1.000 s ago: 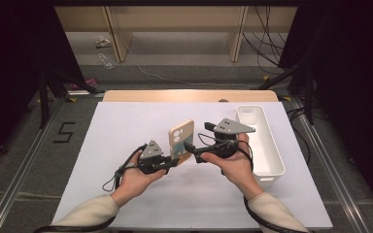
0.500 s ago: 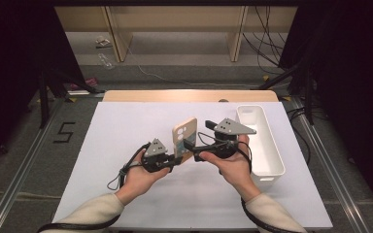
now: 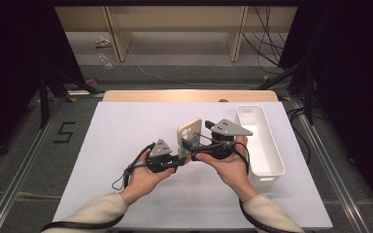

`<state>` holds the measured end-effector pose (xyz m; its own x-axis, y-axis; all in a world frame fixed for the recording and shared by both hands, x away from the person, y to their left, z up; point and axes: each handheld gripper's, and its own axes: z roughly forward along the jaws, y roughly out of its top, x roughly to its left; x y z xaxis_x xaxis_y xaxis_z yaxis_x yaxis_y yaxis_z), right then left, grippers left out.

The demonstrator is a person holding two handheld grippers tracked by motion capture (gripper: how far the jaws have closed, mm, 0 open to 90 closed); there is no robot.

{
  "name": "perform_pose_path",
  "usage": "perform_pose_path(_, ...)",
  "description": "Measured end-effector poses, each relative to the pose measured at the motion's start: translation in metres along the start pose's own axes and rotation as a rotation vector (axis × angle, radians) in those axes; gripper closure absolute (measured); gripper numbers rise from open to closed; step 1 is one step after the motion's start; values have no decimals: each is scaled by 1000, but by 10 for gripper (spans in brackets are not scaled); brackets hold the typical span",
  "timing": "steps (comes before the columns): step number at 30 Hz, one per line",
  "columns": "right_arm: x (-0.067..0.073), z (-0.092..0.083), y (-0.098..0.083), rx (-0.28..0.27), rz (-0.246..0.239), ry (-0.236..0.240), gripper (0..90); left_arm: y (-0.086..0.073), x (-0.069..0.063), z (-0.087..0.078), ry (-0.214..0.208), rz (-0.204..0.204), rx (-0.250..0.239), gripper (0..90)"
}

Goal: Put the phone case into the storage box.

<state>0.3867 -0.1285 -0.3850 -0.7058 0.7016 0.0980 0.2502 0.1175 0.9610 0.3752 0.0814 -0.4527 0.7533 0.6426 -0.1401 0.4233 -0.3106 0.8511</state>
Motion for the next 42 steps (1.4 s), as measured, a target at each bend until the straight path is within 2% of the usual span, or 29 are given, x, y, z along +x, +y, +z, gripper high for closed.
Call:
perform_pose_path(4, -1, 0, -1, 4, 2, -21, 2, 1, -3, 2, -4, 4, 0, 795)
perform_pose_path(11, 0, 1, -2, 8, 1, -14, 2, 2, -6, 7, -12, 5, 3, 795)
perform_pose_path(20, -3, 1, -3, 7, 9, -42, 2, 2, -10, 9, -21, 13, 9, 795)
perform_pose_path(42, -5, 1, -5, 8, 21, -54, 14, 1, -17, 13, -41, 24, 10, 795)
